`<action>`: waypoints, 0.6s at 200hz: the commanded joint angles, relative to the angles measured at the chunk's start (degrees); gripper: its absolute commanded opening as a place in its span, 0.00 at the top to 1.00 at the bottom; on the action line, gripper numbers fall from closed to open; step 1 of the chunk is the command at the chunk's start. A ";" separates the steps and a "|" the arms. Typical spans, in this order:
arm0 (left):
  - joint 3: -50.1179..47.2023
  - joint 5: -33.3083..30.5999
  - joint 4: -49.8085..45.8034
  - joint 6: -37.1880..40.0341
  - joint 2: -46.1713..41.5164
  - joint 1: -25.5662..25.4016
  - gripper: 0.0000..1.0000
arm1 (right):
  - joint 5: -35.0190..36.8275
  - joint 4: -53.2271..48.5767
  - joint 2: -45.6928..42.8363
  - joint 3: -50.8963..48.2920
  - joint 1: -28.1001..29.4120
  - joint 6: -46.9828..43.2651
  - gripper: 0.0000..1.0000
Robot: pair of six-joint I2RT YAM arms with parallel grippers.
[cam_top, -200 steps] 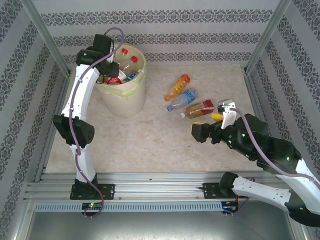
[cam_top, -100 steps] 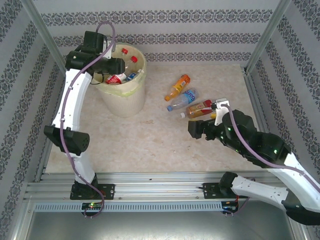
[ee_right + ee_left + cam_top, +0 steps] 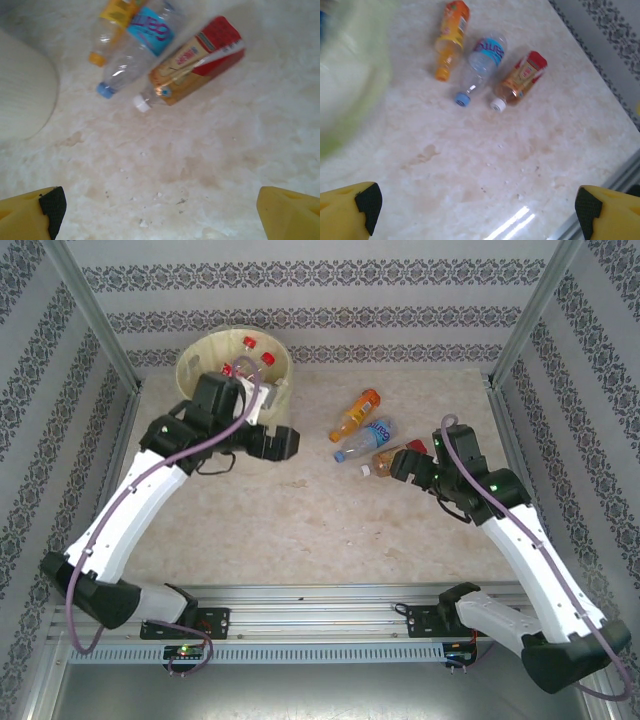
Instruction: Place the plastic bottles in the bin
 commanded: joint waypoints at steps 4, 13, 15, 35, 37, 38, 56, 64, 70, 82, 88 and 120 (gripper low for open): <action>-4.66 -0.03 7.58 -3.20 -3.19 -4.16 0.00 | -5.57 6.43 2.49 -3.15 -5.13 3.98 0.02; -6.85 0.92 9.09 -4.23 -3.90 -5.14 0.00 | -6.26 8.37 4.09 -4.23 -6.77 4.76 0.02; -7.46 1.19 9.60 -4.43 -4.10 -5.36 0.00 | -6.38 8.72 4.50 -4.43 -7.20 4.93 0.02; -13.20 2.67 15.15 -7.12 -5.82 -7.66 0.00 | -8.86 13.43 8.10 -6.33 -10.63 6.89 0.02; -13.73 2.73 15.62 -7.48 -5.85 -7.95 0.00 | -9.14 13.89 8.47 -6.49 -10.89 7.07 0.02; -14.00 2.74 15.86 -7.60 -5.90 -8.04 0.00 | -9.30 14.19 8.65 -6.62 -11.04 7.16 0.02; -17.47 1.46 18.42 -9.30 -5.91 -10.36 0.00 | -12.18 17.77 12.83 -6.90 -13.56 8.33 0.02; -18.96 1.48 19.79 -10.18 -5.81 -11.27 0.00 | -12.15 18.48 14.60 -6.48 -14.06 8.52 0.02; -20.40 1.52 21.44 -10.89 -5.84 -11.90 0.00 | -11.59 19.02 15.83 -6.25 -14.30 8.69 0.02; -23.42 2.22 25.22 -12.59 -5.78 -13.25 0.00 | -11.05 20.39 18.54 -5.92 -15.15 9.82 0.02; -24.79 2.35 26.97 -13.33 -5.67 -13.78 0.00 | -11.22 21.22 19.93 -5.85 -15.63 10.66 0.02; -30.33 3.32 34.00 -15.77 -5.26 -16.58 0.00 | -10.18 24.64 26.68 -4.10 -16.64 13.93 0.02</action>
